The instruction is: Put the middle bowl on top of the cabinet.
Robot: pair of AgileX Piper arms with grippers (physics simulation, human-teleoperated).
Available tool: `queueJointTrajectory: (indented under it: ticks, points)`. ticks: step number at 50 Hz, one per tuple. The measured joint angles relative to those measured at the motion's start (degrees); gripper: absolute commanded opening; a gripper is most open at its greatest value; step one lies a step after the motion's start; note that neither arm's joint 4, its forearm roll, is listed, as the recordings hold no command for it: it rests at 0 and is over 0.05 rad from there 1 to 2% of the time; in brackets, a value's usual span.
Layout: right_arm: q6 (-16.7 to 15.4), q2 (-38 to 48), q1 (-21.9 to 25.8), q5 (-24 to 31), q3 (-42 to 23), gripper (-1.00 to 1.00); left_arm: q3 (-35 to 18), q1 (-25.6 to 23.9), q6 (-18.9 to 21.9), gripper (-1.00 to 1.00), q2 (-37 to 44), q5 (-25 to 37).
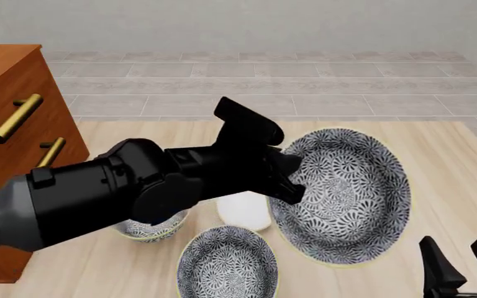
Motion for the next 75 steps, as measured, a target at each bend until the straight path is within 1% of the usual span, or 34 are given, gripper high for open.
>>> queueJointTrajectory:
  ticks: [21, 45, 75]
  points:
    - [0.0, 0.0, 0.1, -0.2, 0.0, 1.00, 0.7, 3.4, 2.1, -1.00, -6.7, 1.9]
    - [-0.1, 0.0, 0.2, -0.4, 0.0, 1.00, -1.1, 11.0, 4.4, -1.00, -15.1, 6.4]
    - [-0.2, 0.0, 0.2, -0.5, 0.0, 1.00, -4.2, 16.8, 4.3, -1.00, -18.6, 9.1]
